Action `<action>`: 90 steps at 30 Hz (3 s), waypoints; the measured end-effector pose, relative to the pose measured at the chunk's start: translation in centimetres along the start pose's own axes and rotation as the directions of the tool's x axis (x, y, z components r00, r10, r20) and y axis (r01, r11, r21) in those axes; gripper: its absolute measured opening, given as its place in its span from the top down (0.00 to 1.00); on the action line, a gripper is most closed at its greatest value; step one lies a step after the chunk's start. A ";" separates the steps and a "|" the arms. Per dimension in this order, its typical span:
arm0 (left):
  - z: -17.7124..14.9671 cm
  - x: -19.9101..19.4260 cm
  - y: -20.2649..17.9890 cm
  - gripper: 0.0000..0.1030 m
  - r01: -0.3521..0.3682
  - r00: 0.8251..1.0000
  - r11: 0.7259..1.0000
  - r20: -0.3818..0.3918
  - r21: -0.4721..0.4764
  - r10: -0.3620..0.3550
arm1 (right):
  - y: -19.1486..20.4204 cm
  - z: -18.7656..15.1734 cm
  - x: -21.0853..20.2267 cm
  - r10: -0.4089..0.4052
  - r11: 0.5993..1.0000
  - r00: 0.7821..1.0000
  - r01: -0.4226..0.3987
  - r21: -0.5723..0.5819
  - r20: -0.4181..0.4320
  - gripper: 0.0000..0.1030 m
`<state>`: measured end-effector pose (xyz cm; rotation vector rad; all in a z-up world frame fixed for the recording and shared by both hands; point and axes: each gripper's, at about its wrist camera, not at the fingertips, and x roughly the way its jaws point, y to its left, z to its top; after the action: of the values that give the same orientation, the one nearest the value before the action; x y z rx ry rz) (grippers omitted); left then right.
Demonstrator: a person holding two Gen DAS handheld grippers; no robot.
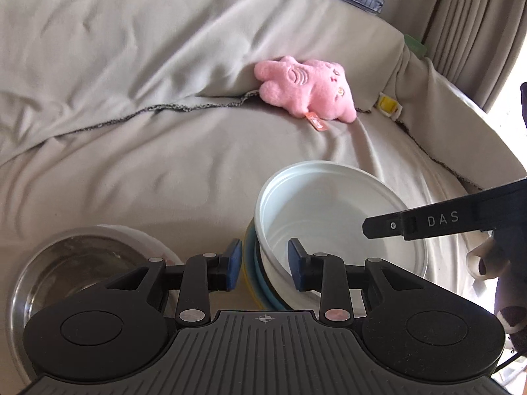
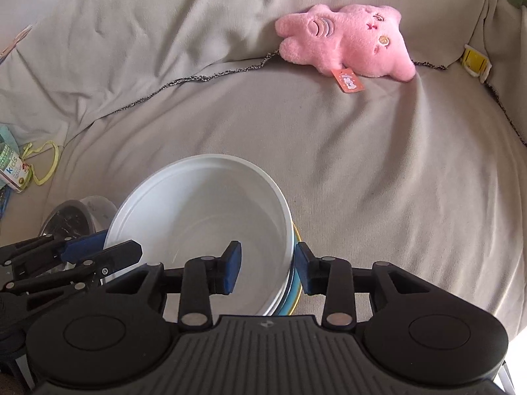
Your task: Organize plates and bowls
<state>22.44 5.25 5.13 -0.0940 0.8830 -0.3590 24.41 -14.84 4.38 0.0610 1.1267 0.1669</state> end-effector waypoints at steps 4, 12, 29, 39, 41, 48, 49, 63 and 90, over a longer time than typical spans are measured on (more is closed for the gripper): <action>0.1 -0.9 -0.6 0.68 -0.008 1.000 1.000 0.019 0.027 0.007 | 0.0 -0.2 0.3 -0.029 1.000 1.000 0.029 0.002 -0.009 0.62; 0.0 -2.4 -0.9 0.68 -0.004 0.998 0.999 0.055 0.044 0.001 | -0.3 -1.1 0.3 -0.058 0.998 0.998 0.059 0.025 -0.030 0.62; -2.3 -10.8 15.1 0.68 -0.088 0.992 0.968 0.072 -0.235 0.108 | 13.1 -8.5 -5.0 0.167 0.978 0.980 -0.151 -0.147 0.106 0.52; -5.1 -6.8 20.2 0.68 -0.128 0.991 0.937 -0.081 -0.327 0.107 | 18.7 -12.0 2.9 0.231 0.973 0.968 -0.232 0.008 -0.094 0.50; -5.5 -6.2 20.2 0.68 -0.148 0.988 0.935 -0.098 -0.323 0.123 | 18.4 -12.5 3.8 0.259 0.964 0.961 -0.251 0.088 -0.095 0.49; -7.5 -4.8 20.9 0.68 -0.078 0.991 0.928 -0.126 -0.365 0.034 | 17.4 -13.0 5.2 0.305 0.924 0.952 -0.289 0.251 -0.025 0.44; -7.6 -4.9 20.9 0.67 -0.073 0.992 0.927 -0.121 -0.368 0.030 | 17.2 -13.0 5.6 0.302 0.919 0.953 -0.285 0.272 -0.024 0.42; -4.3 -2.0 19.6 0.54 -0.114 0.992 0.935 -0.087 -0.337 0.090 | 16.5 -11.5 7.6 0.253 0.926 0.967 -0.253 0.280 0.037 0.46; -0.8 -8.5 10.5 0.57 -0.279 0.947 0.947 0.117 -0.159 0.298 | 6.4 -10.2 -6.6 0.218 0.974 0.924 -0.184 -0.134 0.313 0.29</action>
<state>19.75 18.10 8.49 -0.1164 0.7690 -0.0140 11.78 -9.93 6.71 0.1095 0.7771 0.3847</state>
